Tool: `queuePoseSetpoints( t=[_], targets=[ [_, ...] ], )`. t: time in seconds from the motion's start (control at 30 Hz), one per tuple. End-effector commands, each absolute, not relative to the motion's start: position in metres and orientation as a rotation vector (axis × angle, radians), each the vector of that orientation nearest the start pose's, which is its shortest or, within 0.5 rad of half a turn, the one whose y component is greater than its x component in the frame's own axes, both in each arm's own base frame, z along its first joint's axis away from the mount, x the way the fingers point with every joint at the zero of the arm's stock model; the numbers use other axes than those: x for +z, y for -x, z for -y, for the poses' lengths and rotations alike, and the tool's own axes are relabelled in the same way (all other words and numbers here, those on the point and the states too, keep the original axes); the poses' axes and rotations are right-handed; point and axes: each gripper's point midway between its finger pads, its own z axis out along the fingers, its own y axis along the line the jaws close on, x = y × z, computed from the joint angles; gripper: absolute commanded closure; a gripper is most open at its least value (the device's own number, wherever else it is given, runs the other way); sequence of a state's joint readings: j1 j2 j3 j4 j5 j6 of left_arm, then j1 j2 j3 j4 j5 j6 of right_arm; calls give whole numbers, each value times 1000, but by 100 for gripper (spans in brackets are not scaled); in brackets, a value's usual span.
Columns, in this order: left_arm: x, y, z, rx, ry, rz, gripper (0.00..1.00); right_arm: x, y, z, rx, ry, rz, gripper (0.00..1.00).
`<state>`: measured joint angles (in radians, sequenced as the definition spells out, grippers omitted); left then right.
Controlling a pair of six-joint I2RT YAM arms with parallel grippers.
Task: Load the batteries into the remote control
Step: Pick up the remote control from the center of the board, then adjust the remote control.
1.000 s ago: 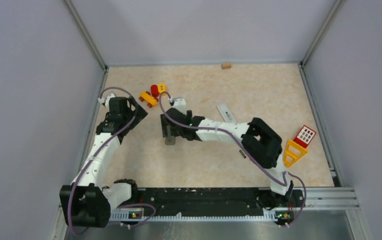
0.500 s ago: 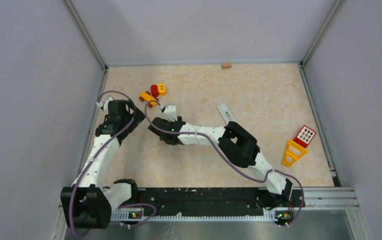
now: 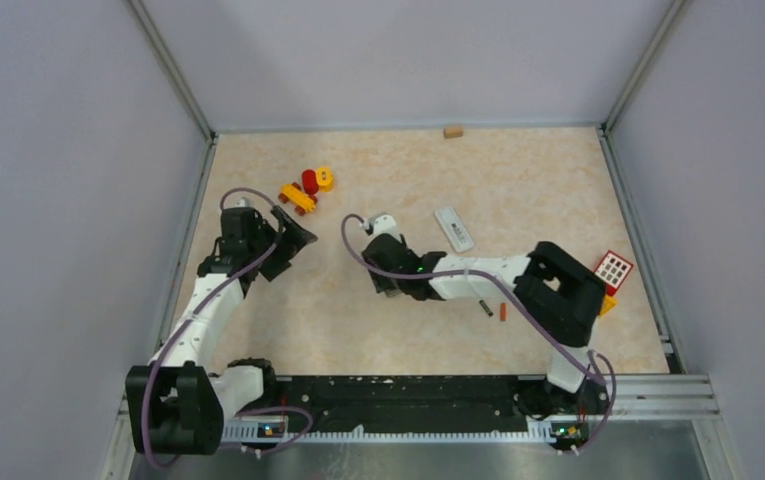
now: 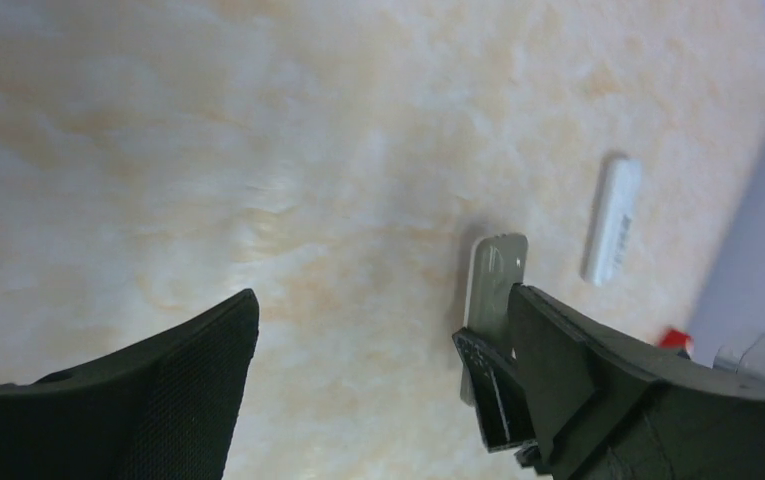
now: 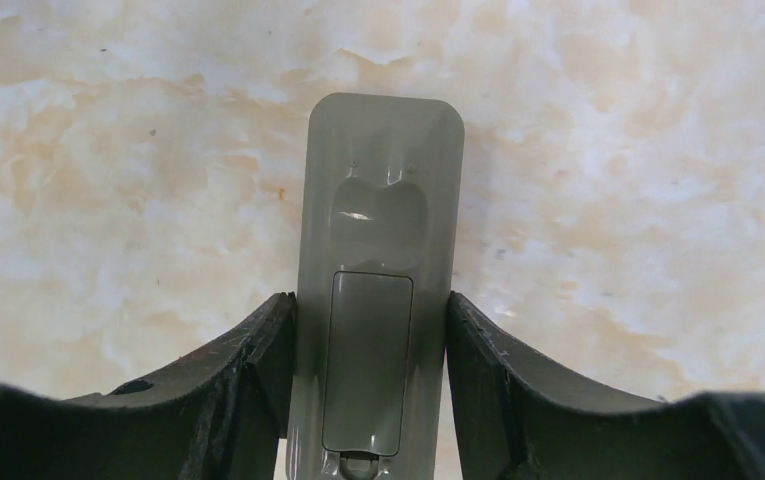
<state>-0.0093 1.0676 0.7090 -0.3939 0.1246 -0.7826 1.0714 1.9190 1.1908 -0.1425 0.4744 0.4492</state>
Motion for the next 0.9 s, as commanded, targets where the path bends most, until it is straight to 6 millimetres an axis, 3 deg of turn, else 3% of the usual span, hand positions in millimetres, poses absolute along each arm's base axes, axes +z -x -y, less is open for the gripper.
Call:
queuePoseSetpoints(
  t=[0.0,0.17,0.37,0.6,0.77,0.87],
  targets=[
    [165,-305,124,-1068,472,-2198,4,132,-284,-390,579,741,-1959,63],
    [188,-285,164,-1345,167,-2206,4,164,-272,-380,700,886,-1835,66],
    [188,-275,182,-1504,71,-2243,6,199,-253,-382,763,1042,-1647,67],
    [189,-273,192,-1580,64,-2264,17,200,-244,-383,780,1133,-1606,69],
    [188,-269,197,-1619,44,-2276,37,196,-234,-387,825,1201,-1609,69],
    [180,-262,205,-1650,16,-2308,44,194,-231,-389,839,1223,-1611,69]
  ],
)
